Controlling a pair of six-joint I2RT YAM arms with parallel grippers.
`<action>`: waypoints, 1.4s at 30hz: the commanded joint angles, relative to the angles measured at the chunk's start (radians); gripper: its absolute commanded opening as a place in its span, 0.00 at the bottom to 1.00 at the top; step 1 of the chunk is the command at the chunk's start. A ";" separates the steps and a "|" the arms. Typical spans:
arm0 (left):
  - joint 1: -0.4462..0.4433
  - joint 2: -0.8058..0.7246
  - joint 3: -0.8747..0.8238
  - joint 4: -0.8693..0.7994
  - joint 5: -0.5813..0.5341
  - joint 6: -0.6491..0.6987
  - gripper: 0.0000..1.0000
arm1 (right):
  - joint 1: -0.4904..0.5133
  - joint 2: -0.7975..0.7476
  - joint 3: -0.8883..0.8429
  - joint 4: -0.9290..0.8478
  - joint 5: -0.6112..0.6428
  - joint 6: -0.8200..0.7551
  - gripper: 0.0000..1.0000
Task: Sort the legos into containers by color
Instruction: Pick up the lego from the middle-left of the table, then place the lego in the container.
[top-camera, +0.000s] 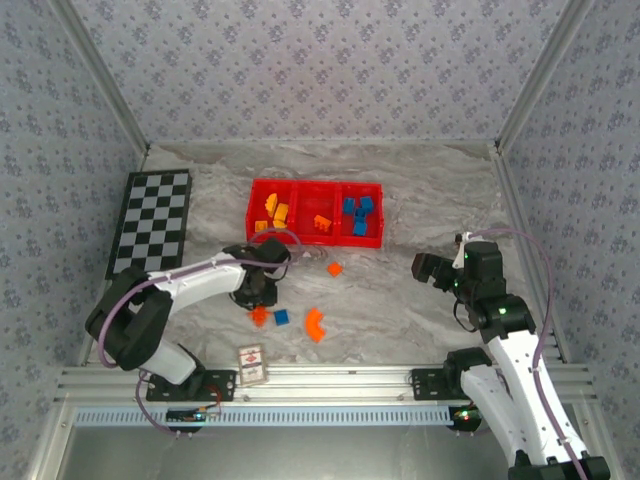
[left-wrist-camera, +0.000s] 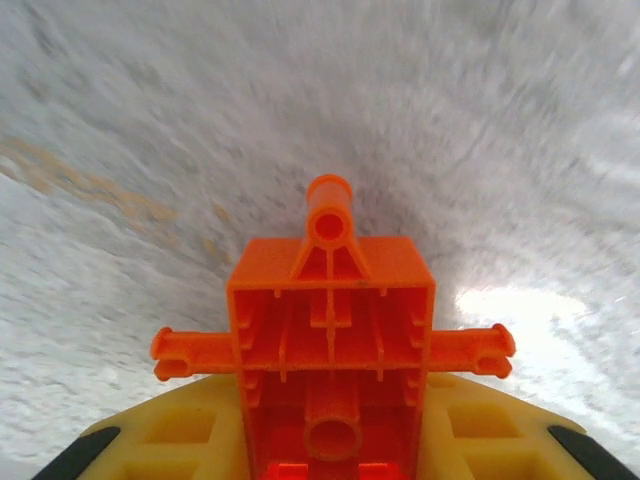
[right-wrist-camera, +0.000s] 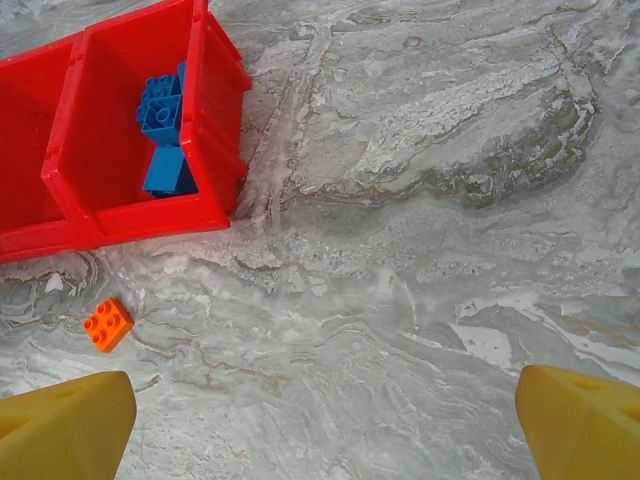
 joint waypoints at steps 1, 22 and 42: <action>0.009 -0.045 0.147 -0.058 -0.077 0.038 0.29 | -0.008 0.000 -0.006 0.014 0.003 0.010 1.00; 0.095 0.653 1.241 -0.203 -0.042 0.336 0.24 | -0.014 -0.032 -0.005 -0.006 0.002 0.010 1.00; 0.095 0.816 1.290 -0.171 0.002 0.302 0.38 | -0.018 -0.030 -0.014 0.004 -0.005 0.012 1.00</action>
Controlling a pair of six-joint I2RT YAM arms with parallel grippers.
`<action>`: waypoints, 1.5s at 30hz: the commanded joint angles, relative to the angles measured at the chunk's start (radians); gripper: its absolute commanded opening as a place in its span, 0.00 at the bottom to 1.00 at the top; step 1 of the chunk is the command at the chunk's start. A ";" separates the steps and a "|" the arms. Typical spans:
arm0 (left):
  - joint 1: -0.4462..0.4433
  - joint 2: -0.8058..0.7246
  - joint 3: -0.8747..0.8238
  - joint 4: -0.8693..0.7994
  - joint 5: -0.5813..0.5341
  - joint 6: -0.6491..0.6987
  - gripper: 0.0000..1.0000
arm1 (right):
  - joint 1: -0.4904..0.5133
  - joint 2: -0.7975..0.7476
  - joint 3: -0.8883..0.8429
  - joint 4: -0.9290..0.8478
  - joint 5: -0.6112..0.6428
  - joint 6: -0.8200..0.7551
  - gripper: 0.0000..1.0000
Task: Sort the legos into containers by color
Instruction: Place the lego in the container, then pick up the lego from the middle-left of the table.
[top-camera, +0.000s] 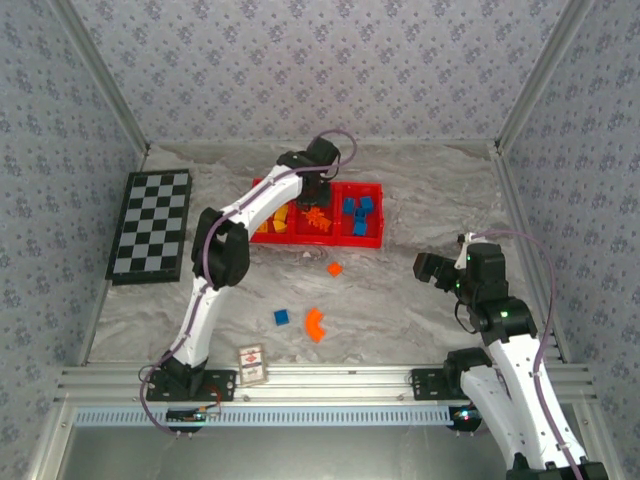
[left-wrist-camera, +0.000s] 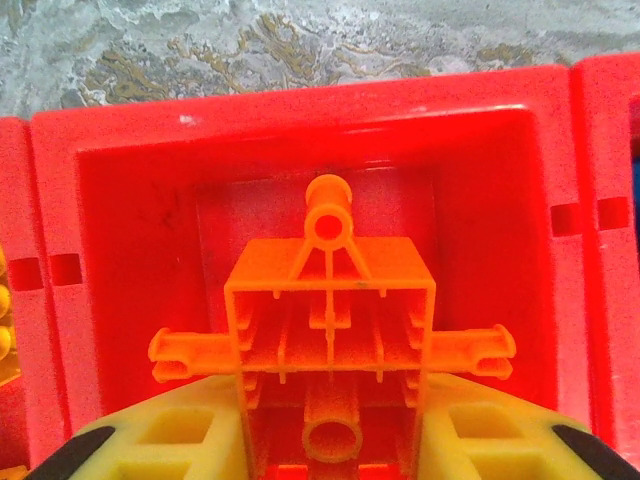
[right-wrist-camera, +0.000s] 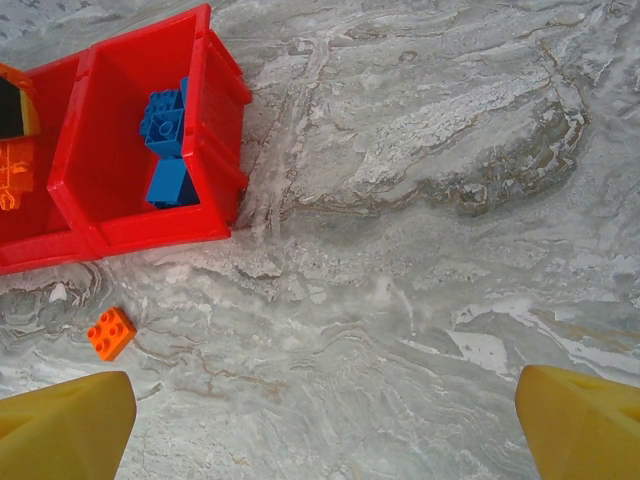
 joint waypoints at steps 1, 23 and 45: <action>0.000 -0.008 -0.015 0.027 0.013 -0.007 0.39 | -0.006 -0.005 -0.011 0.002 -0.004 0.012 1.00; -0.050 -0.341 -0.327 0.158 -0.066 0.029 0.65 | -0.018 -0.001 -0.015 0.013 -0.008 0.012 1.00; -0.414 -0.711 -0.924 0.107 -0.158 -0.439 0.89 | -0.025 0.018 -0.014 0.032 -0.011 0.012 1.00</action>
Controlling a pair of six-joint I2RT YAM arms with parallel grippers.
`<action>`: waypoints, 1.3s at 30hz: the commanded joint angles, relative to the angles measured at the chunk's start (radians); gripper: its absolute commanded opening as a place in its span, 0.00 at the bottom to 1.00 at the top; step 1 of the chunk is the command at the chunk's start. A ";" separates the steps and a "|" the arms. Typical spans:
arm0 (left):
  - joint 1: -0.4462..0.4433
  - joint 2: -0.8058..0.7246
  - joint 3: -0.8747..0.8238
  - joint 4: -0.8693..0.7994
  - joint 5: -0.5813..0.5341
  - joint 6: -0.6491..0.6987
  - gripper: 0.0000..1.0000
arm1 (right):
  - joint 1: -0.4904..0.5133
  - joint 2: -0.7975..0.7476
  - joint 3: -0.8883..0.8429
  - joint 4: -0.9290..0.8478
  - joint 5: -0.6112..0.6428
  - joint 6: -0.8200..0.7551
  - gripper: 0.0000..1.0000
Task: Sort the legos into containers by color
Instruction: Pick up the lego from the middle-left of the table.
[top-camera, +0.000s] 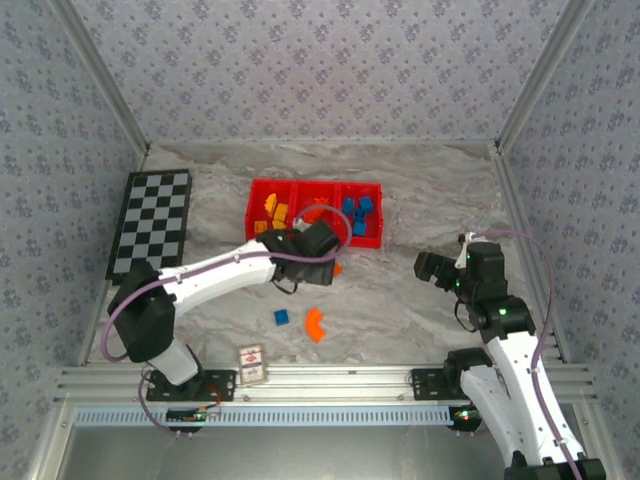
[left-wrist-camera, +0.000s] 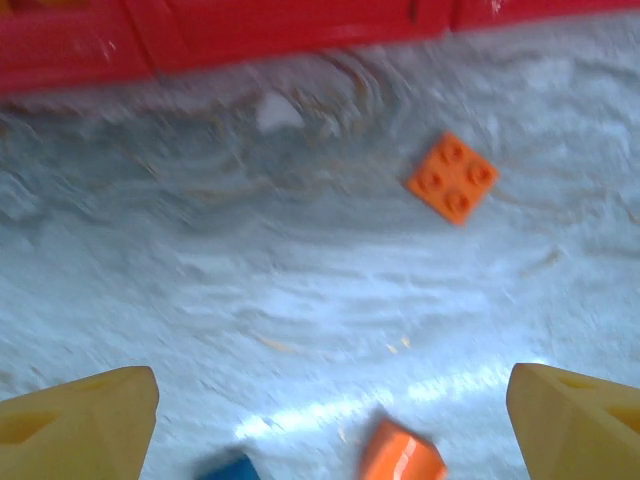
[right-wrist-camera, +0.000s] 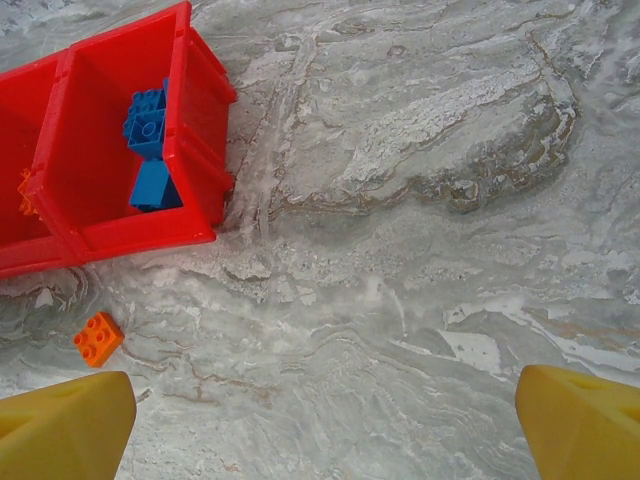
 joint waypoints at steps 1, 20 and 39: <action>-0.050 0.022 -0.003 -0.043 -0.022 -0.131 0.87 | -0.008 0.003 -0.002 0.015 -0.013 0.012 1.00; -0.149 0.168 -0.024 -0.081 0.081 -0.178 0.79 | -0.015 0.006 -0.007 0.016 -0.029 0.012 1.00; -0.159 0.214 -0.081 -0.042 0.152 -0.093 0.66 | -0.027 0.014 -0.007 0.015 -0.031 0.013 1.00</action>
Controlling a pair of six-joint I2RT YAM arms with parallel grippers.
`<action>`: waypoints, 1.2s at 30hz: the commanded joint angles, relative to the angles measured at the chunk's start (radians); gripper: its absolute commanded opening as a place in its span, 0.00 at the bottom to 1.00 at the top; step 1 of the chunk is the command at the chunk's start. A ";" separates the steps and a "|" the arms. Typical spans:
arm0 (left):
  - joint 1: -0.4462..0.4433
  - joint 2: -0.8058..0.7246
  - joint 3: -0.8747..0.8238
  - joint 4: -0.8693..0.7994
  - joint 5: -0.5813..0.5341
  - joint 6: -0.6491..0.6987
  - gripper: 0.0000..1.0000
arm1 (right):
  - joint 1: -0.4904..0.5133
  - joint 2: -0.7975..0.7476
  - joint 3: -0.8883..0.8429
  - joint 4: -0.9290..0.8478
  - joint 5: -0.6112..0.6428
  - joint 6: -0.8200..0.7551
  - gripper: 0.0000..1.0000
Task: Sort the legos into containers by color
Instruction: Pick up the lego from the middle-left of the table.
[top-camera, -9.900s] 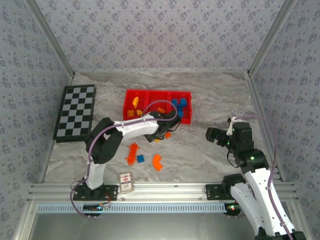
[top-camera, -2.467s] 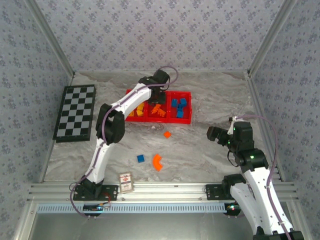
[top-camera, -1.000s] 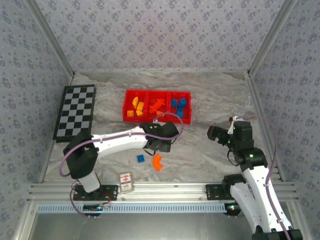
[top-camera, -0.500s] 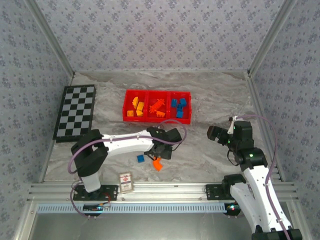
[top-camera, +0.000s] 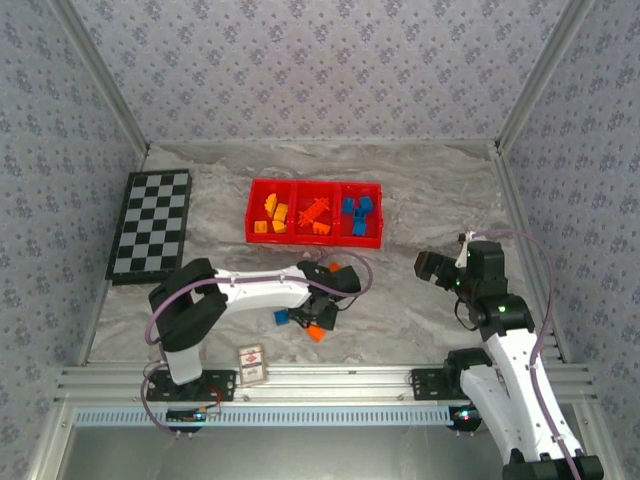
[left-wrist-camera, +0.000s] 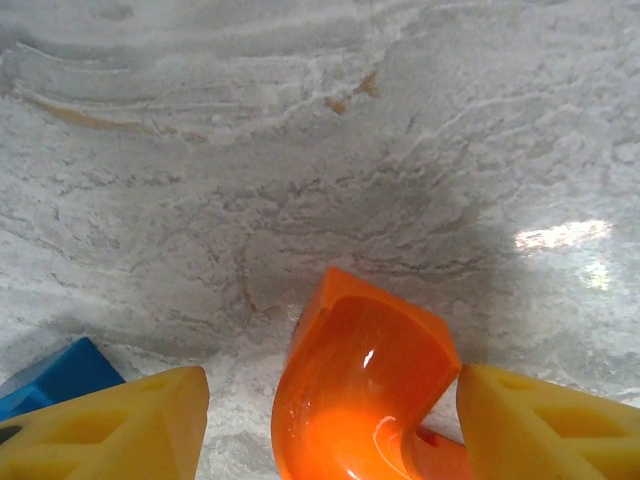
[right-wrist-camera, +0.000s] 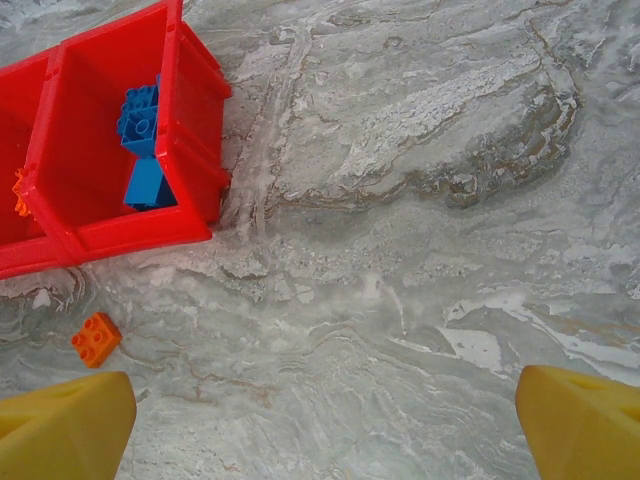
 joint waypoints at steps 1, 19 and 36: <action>-0.007 0.017 -0.012 -0.007 0.016 0.024 0.64 | -0.007 0.001 -0.007 0.012 -0.013 0.012 1.00; 0.003 0.074 -0.012 -0.007 0.018 0.008 0.31 | -0.008 0.001 -0.004 0.011 -0.011 0.013 1.00; 0.260 -0.057 0.275 -0.109 -0.145 0.258 0.26 | -0.010 0.000 -0.001 0.005 -0.013 0.011 1.00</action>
